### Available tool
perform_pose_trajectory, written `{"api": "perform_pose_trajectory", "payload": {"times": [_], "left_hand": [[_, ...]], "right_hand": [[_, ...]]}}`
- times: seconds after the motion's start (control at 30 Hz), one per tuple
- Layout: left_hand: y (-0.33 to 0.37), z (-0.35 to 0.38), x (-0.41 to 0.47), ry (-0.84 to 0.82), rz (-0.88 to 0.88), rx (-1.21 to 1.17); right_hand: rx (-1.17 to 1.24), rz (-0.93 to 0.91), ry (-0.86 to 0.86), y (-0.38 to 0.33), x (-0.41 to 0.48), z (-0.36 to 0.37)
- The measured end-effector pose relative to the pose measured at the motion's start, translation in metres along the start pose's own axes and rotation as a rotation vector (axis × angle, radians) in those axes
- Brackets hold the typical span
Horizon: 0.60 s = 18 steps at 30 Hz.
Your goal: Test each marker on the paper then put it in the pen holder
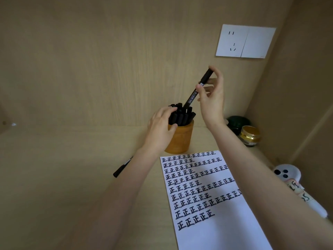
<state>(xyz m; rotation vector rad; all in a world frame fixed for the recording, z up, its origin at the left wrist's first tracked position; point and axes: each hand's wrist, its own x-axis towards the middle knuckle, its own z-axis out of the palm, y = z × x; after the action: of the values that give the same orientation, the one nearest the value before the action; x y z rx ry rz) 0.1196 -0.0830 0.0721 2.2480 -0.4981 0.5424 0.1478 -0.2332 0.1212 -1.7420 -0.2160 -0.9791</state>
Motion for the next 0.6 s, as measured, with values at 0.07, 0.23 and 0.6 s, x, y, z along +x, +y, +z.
{"api": "perform_pose_trajectory", "payload": {"times": [0.07, 0.23, 0.6], "left_hand": [[-0.002, 0.003, 0.005, -0.035, 0.010, 0.042], [-0.007, 0.007, 0.015, -0.085, 0.010, 0.113], [-0.009, 0.016, 0.021, -0.064, 0.013, 0.078]], "right_hand": [[-0.048, -0.002, -0.046, 0.006, -0.002, 0.003], [-0.149, 0.018, -0.178, 0.022, -0.010, 0.009], [-0.129, -0.038, -0.268, 0.022, -0.008, 0.006]]}}
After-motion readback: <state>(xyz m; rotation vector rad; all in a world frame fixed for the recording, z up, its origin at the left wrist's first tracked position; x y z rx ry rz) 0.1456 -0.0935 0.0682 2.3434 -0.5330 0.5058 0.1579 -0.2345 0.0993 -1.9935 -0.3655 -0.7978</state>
